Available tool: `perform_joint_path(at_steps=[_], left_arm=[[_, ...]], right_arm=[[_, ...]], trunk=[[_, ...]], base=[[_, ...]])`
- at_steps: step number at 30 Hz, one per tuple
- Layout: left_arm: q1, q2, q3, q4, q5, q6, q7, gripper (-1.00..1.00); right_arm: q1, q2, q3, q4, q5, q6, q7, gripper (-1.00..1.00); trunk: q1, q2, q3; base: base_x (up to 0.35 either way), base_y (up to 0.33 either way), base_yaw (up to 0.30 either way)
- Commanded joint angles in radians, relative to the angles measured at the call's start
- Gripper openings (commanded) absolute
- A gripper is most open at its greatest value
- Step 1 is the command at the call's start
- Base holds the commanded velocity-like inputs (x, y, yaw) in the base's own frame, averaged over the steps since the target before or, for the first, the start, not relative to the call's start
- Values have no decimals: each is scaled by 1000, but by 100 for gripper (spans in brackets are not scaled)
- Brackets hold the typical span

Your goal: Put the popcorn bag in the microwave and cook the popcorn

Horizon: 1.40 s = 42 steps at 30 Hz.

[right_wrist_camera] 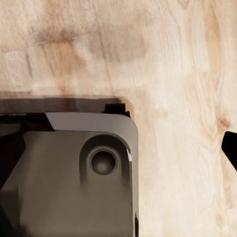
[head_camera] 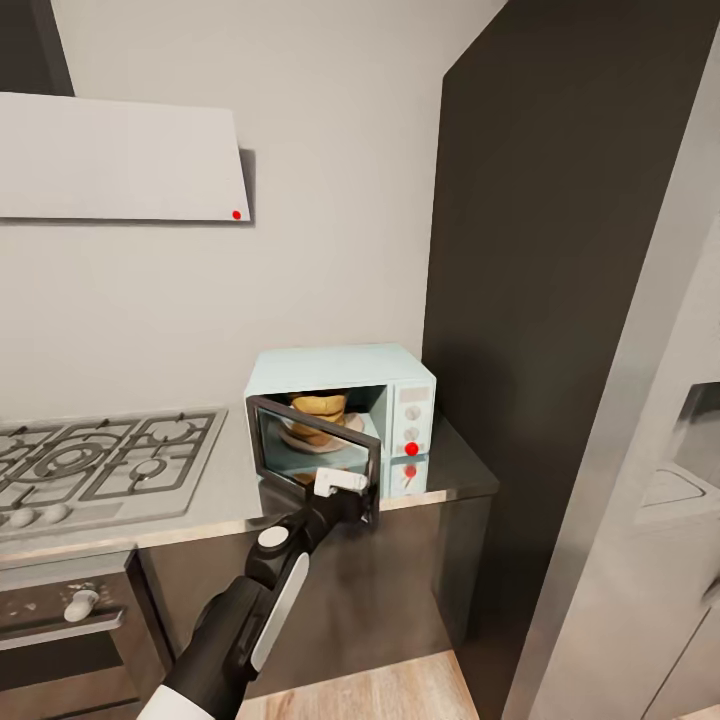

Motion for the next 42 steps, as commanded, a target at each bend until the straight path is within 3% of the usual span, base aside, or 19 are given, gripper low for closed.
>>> perform_joint_path(at_steps=[1, 6, 9, 10, 18, 22, 24, 42], left_arm=[[-1, 0, 1, -1, 5, 6, 2, 100], [-1, 0, 0, 6, 23, 6, 11, 100], [-1, -2, -3, 10, 54, 5, 12, 100], [-1, -2, -3, 10, -37, 5, 12, 100], [-1, -9, -5, 11, -36, 6, 12, 100], [-1, -10, -89, 16, -36, 5, 16, 100], [-1, -12, -108, 23, -36, 5, 16, 100], [-1, -11, -114, 26, -34, 5, 17, 100]], right_arm=[[-1, -1, -8, 3, 8, -6, 2, 100], [-1, 0, -7, 3, 9, -6, 2, 100], [-1, 0, -7, 3, 10, -6, 2, 100], [-1, 0, -7, 3, 10, -6, 2, 100], [-1, -1, -7, 3, 9, -7, 2, 100], [-1, -1, -7, 3, 8, -8, 2, 100], [-1, -1, -7, 3, 8, -8, 2, 100], [-1, -1, -7, 3, 9, -8, 2, 100]], trunk=[[0, -1, -1], [0, -1, -1], [0, -1, -1], [0, -1, -1], [0, -1, -1], [0, -1, -1], [0, -1, -1], [0, -1, -1]], base=[[0, 0, 0], [27, 0, 0], [231, 0, 0], [276, 0, 0], [292, 0, 0], [299, 0, 0], [303, 0, 0], [262, 0, 0]])
